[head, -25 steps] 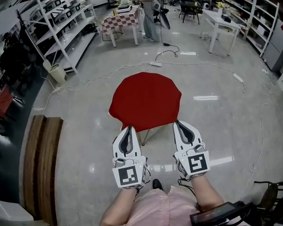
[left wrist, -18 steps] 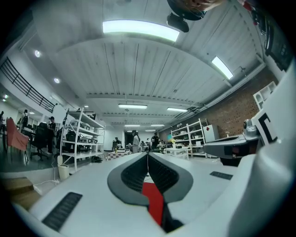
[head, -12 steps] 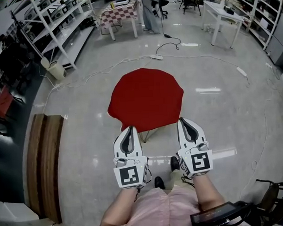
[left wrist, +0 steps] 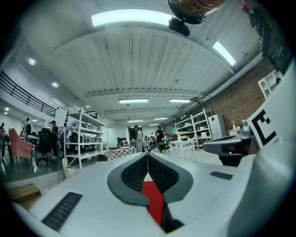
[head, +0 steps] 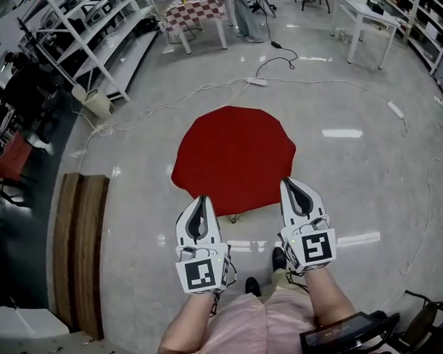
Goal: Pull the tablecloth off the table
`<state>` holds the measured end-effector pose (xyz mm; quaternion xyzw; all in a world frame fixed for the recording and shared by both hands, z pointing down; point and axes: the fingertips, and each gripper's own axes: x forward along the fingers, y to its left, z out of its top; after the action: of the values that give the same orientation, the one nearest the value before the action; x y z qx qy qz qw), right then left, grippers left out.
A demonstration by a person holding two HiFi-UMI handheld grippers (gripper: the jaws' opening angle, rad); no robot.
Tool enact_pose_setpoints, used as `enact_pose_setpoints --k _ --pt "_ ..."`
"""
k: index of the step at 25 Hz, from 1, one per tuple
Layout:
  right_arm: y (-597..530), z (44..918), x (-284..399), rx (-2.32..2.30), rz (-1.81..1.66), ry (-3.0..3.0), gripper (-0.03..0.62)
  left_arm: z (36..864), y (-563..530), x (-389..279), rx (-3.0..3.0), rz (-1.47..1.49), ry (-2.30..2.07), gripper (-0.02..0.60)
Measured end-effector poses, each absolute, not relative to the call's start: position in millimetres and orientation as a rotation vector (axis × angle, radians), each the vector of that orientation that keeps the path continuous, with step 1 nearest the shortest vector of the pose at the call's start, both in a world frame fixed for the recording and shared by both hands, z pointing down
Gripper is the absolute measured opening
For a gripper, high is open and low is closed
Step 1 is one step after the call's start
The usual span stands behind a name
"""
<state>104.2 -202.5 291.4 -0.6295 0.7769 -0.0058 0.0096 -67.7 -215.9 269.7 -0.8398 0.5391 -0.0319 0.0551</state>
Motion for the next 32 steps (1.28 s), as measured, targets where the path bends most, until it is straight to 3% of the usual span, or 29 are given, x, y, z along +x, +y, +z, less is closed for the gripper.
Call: enact_pose_setpoints --k 24,32 --pt "-229 247 74 -1.735 0.115 2.458 0.018 224 -217 -110 -2.316 -0.058 1.752 0.026" --pt "-284 259 101 -1.743 0.08 2.496 0.018 231 -273 -82 -2.347 -0.072 1.727 0.026"
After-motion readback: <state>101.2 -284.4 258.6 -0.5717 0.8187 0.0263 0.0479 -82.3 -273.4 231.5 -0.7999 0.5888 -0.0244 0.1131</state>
